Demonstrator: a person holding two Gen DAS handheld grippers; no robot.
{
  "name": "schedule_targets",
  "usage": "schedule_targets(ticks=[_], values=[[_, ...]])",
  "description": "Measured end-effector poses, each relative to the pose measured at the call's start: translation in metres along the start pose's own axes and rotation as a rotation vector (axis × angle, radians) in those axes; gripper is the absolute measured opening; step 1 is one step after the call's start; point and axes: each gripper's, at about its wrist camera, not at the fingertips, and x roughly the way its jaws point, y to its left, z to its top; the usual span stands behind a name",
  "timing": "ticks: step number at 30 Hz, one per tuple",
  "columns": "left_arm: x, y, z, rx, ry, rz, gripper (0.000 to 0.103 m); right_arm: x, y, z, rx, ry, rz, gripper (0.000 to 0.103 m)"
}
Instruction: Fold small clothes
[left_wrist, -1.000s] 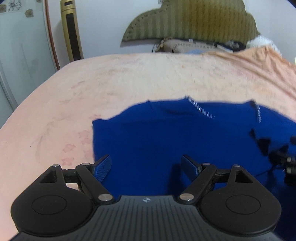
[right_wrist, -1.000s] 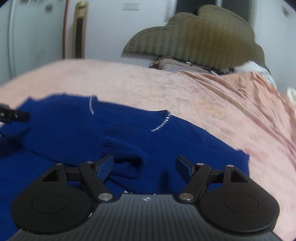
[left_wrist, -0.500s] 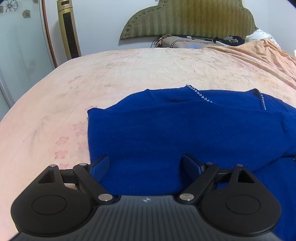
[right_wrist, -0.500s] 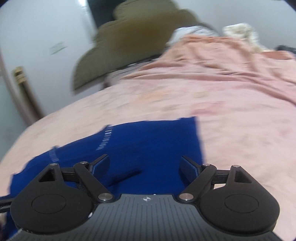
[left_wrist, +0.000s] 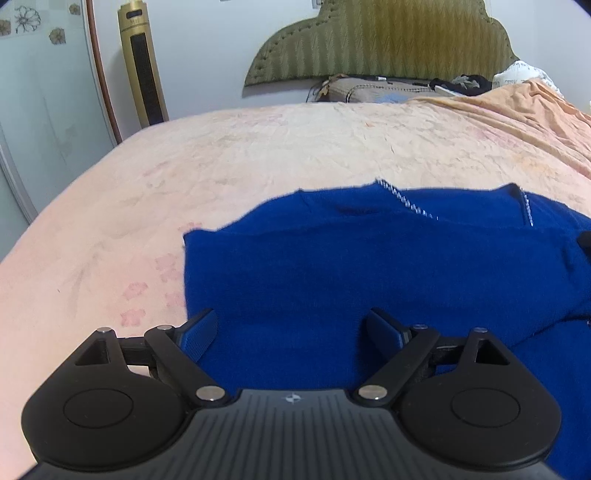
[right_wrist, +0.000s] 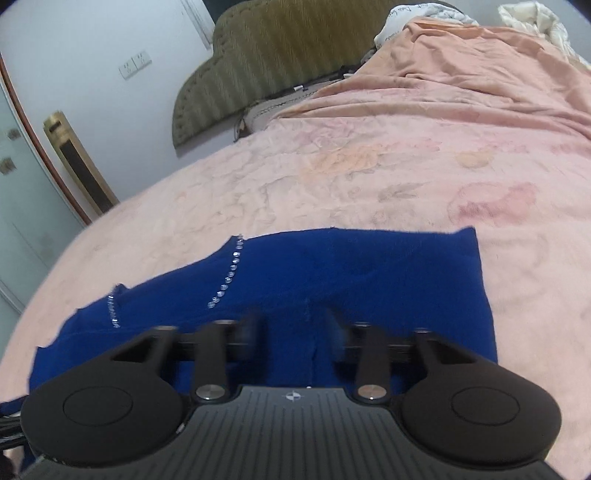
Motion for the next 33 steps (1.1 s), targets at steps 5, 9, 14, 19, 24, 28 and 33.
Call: schedule_targets(ticks=[5, 9, 14, 19, 24, 28, 33], values=[[-0.013, 0.004, 0.015, -0.024, -0.054, 0.001, 0.089, -0.024, 0.001, 0.001, -0.047, -0.057, -0.032, 0.005], [-0.015, 0.0, 0.025, -0.003, -0.086, -0.005, 0.089, -0.062, -0.015, 0.004, -0.015, -0.135, -0.099, 0.004], [0.014, -0.01, 0.021, 0.045, -0.002, 0.042, 0.089, -0.061, -0.042, 0.004, 0.001, -0.081, -0.182, 0.008], [0.021, -0.007, 0.013, 0.052, -0.005, 0.044, 0.091, -0.075, -0.035, -0.003, -0.019, -0.151, -0.195, 0.02], [0.006, -0.005, 0.014, 0.048, -0.033, 0.059, 0.091, -0.056, -0.019, -0.012, -0.134, 0.012, -0.069, 0.039], [-0.002, -0.003, 0.005, 0.1, -0.028, 0.096, 0.091, -0.063, -0.032, -0.017, -0.091, -0.04, -0.252, 0.044], [-0.024, 0.027, -0.007, 0.002, -0.024, 0.059, 0.091, -0.106, -0.05, -0.034, -0.028, -0.12, -0.242, 0.058]])
